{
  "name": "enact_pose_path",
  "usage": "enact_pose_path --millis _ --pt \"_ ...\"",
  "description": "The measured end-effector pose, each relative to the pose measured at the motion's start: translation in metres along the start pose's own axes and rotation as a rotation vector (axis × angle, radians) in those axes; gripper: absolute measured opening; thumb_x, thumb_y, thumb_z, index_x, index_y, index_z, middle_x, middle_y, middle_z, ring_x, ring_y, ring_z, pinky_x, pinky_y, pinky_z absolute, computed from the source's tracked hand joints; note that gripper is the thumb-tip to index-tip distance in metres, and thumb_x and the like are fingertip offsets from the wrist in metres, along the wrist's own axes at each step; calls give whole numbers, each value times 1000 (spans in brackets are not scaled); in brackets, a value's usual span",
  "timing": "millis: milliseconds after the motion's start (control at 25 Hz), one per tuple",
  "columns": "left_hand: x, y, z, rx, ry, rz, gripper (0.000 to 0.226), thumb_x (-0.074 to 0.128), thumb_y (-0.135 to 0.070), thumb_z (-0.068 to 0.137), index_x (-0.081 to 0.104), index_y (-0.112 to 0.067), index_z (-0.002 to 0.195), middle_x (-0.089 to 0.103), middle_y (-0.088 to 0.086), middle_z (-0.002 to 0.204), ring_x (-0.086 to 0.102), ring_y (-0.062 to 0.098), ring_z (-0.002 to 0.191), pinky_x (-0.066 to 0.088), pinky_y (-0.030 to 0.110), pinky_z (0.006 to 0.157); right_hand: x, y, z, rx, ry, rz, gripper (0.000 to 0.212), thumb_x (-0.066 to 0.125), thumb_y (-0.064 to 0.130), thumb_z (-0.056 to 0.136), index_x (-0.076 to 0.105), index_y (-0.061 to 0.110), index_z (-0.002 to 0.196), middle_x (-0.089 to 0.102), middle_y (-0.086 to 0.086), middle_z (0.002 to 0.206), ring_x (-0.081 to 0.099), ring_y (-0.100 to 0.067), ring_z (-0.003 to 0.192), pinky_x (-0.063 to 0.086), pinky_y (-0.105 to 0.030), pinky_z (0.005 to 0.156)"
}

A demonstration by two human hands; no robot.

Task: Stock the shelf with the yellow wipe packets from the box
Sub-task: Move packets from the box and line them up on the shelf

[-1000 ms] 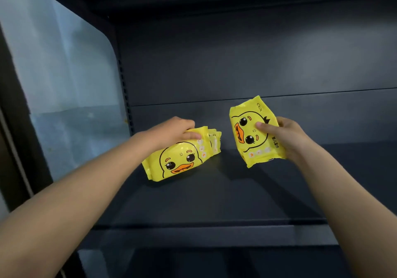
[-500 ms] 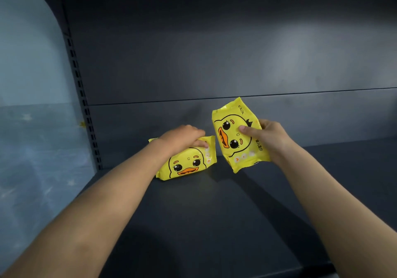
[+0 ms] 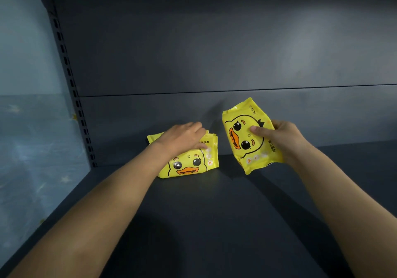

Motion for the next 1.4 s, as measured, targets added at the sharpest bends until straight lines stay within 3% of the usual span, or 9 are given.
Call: enact_pose_path --millis 120,240,360,480,560,680,760,880,1400 --pt "-18 9 -20 -32 -158 -77 48 39 -45 94 58 -2 104 57 13 102 58 30 94 47 37 74 -1 12 1 -24 17 -18 27 74 24 78 67 11 100 73 -7 82 70 -19 61 56 -30 55" --pt "-24 28 -52 -208 -89 -203 42 34 -45 96 50 -12 115 54 4 115 51 21 108 42 33 85 13 30 -2 -82 117 -105 24 76 22 76 68 13 97 73 -7 81 70 -16 58 56 -26 51" --pt "-31 42 -87 -301 -81 -229 39 32 -45 97 51 -13 112 53 2 112 48 20 109 40 32 87 47 45 -8 -143 304 -207 24 77 16 75 69 11 97 74 -6 83 70 -14 62 58 -27 56" --pt "-38 62 -116 -362 -88 -256 39 33 -44 96 53 -12 101 53 3 101 50 22 103 42 35 85 96 53 -12 -258 525 -452 26 78 14 74 66 15 96 72 -1 87 69 -6 67 57 -21 64" --pt "-43 81 -133 -417 -100 -266 39 35 -43 95 54 -10 97 52 3 96 51 22 99 42 35 84 129 50 -9 -392 593 -708 30 78 16 75 64 17 102 69 -1 99 67 -9 82 53 -23 75" --pt "-44 95 -150 -439 -75 -263 40 34 -44 95 54 -9 95 52 2 93 51 20 95 41 31 83 158 38 -4 -616 471 -1054 52 75 26 78 56 15 126 59 -4 122 52 -23 115 42 -30 92" --pt "-40 92 -154 -414 -51 -247 40 33 -45 95 54 -10 95 51 0 92 50 18 93 41 30 82 165 26 -9 -717 409 -1150 67 75 33 76 47 15 135 50 -6 129 42 -25 123 38 -33 99" --pt "-36 83 -156 -386 -50 -250 38 34 -43 95 55 -11 95 47 -4 90 49 17 92 38 27 79 166 18 -14 -747 330 -1171 80 76 38 74 39 15 141 39 -7 136 34 -24 126 33 -33 104" --pt "-36 55 -154 -365 -12 -268 40 31 -44 98 53 -11 101 53 2 99 50 19 99 44 33 83 182 19 -31 -774 178 -1225 79 70 41 80 29 19 144 36 -6 141 32 -24 130 28 -34 108"
Point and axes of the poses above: each hand's wrist, its own z-axis towards the middle knuckle, its own x-axis out of the palm, y = z × x, the point moved 6 cm from there along z, towards the middle knuckle
